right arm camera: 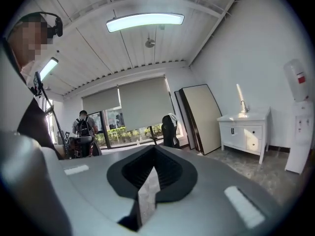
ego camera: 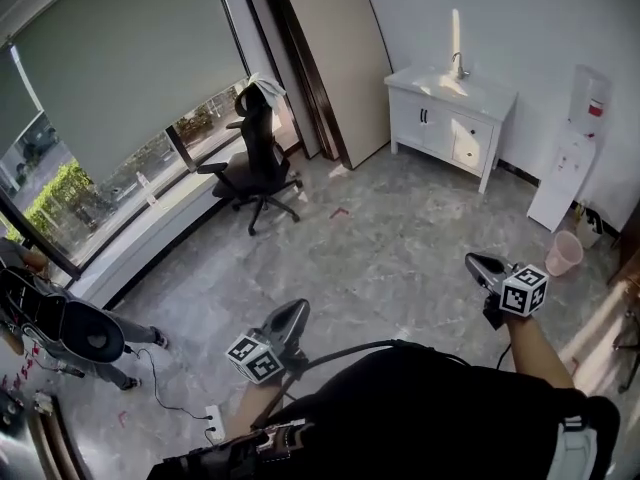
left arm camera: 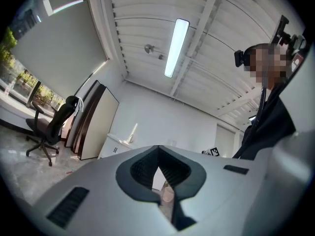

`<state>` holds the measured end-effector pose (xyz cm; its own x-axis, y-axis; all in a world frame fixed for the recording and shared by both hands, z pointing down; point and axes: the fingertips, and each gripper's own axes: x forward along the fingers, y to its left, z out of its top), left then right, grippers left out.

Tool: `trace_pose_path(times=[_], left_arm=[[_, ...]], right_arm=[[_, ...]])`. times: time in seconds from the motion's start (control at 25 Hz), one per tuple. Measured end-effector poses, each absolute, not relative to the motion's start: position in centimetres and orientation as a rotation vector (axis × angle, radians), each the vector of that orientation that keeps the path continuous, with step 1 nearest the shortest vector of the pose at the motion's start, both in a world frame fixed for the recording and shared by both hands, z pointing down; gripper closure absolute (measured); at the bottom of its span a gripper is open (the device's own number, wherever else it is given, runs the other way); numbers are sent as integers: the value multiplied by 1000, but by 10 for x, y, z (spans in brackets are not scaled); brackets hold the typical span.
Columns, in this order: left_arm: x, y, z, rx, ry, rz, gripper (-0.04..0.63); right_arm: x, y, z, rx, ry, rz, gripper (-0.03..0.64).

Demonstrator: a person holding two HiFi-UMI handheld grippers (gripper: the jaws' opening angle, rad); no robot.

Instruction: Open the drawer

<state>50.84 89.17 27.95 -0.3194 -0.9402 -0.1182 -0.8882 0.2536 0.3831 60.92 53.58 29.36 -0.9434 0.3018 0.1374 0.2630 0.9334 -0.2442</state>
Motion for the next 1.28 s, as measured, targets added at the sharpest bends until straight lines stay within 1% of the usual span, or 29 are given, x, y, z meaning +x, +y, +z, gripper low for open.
trace_pose_path(times=[0.08, 0.2, 0.4, 0.6, 0.76, 1.0, 1.28], left_arm=[[497, 872, 280, 1726, -2395, -629, 595], [483, 841, 275, 1689, -2406, -608, 595], [475, 793, 283, 1693, -2394, -566, 595], [421, 780, 276, 1686, -2378, -580, 595], [393, 757, 288, 1741, -2326, -618, 595], [302, 747, 304, 1839, -2211, -667, 595], [195, 756, 280, 1956, -2134, -620, 595]], right_arm=[[588, 521, 295, -488, -2899, 318, 615], [563, 495, 297, -530, -2866, 313, 615], [550, 443, 314, -499, -2870, 377, 615], [520, 423, 318, -423, -2857, 385, 615], [506, 410, 335, -352, -2831, 374, 615], [444, 412, 318, -229, -2883, 334, 615], [363, 428, 287, -96, -2925, 323, 615]])
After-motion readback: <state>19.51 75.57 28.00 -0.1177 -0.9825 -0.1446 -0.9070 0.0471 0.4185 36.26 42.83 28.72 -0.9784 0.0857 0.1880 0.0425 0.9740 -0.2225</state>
